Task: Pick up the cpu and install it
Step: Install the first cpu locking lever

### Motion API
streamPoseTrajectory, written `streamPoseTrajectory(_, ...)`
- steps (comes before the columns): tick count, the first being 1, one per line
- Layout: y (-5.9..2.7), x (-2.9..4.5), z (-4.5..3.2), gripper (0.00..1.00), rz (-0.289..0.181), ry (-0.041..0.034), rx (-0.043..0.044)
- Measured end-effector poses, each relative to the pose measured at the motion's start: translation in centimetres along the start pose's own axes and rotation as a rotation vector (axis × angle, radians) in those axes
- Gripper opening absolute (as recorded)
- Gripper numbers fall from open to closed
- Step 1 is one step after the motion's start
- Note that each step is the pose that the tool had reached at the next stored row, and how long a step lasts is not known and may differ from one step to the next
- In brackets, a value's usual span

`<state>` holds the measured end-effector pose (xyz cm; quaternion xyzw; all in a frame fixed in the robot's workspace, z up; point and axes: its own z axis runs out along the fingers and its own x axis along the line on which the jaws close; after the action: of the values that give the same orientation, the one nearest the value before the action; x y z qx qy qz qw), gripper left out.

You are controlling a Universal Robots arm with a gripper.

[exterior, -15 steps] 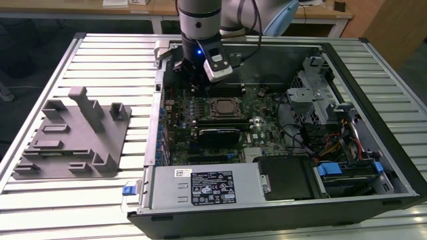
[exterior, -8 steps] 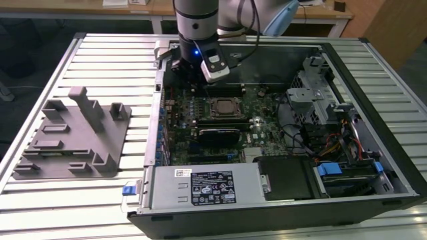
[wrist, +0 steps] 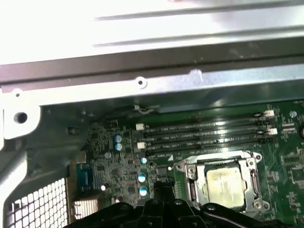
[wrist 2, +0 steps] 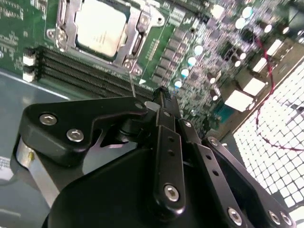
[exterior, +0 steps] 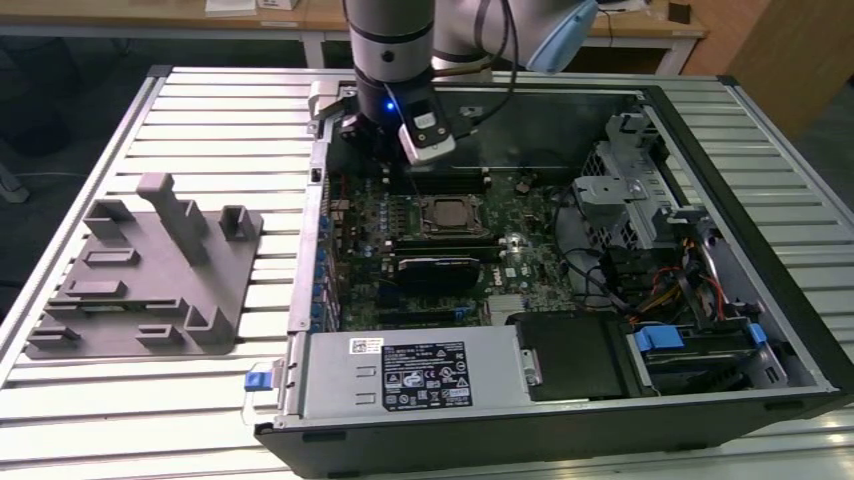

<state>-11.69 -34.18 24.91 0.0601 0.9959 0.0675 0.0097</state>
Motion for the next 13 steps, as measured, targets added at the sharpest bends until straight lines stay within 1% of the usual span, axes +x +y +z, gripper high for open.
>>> streamPoseTrajectory(5,-0.04,0.3,0.0,0.11,0.001,0.0046,-0.0349)
streamPoseTrajectory(11,-0.06,0.41,0.0,0.11,0.003,0.0138,-0.0888)
streamPoseTrajectory(12,-0.06,0.41,0.0,0.11,0.003,0.0154,-0.0966)
streamPoseTrajectory(13,-0.06,0.41,0.0,0.11,0.003,0.0169,-0.1021)
